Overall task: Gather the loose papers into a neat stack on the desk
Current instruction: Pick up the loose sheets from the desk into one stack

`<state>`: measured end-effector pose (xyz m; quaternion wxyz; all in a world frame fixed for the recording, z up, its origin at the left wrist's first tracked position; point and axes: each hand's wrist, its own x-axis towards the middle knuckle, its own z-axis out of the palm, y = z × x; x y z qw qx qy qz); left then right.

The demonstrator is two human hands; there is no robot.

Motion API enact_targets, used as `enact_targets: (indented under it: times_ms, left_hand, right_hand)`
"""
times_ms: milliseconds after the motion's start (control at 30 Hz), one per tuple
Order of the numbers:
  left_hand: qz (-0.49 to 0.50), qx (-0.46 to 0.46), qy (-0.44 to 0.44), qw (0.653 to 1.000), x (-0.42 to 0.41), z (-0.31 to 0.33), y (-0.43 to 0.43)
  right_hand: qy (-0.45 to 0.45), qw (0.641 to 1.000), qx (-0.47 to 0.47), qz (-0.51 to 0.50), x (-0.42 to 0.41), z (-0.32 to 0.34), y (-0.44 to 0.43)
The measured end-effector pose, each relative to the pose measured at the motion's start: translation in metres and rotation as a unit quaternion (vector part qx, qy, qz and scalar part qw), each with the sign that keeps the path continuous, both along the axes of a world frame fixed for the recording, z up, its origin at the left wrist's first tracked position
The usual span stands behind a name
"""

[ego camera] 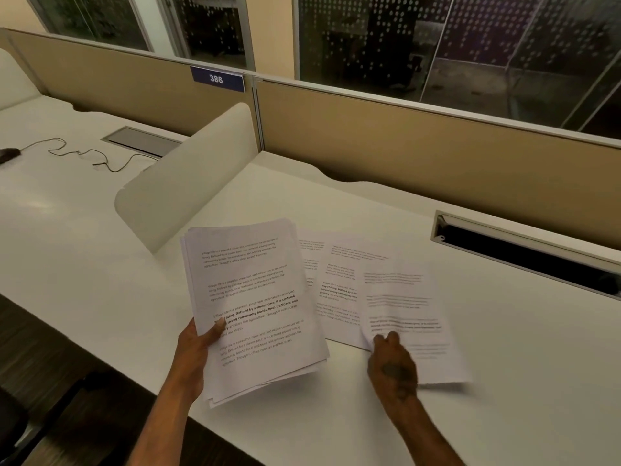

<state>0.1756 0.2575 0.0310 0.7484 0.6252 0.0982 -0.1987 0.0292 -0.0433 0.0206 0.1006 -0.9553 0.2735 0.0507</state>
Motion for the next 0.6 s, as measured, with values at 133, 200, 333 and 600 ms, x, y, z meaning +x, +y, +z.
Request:
enact_targets:
  times_ms: [133, 200, 333, 600]
  left_hand:
    - [0.003, 0.003, -0.001, 1.0, 0.003, -0.003, 0.004]
    - [0.003, 0.003, -0.001, 1.0, 0.003, -0.004, 0.005]
    - [-0.002, 0.0, 0.003, 1.0, 0.003, -0.004, 0.005]
    - [-0.002, -0.008, 0.003, 1.0, 0.004, -0.002, 0.006]
  right_hand:
    - [-0.024, 0.975, 0.162, -0.149, 0.007, -0.018, -0.016]
    - [-0.107, 0.955, 0.154, -0.229, 0.011, -0.011, -0.046]
    - [-0.029, 0.929, 0.112, -0.351, 0.009, -0.006, -0.111]
    - [-0.064, 0.847, 0.336, -0.406, 0.005, -0.01, -0.152]
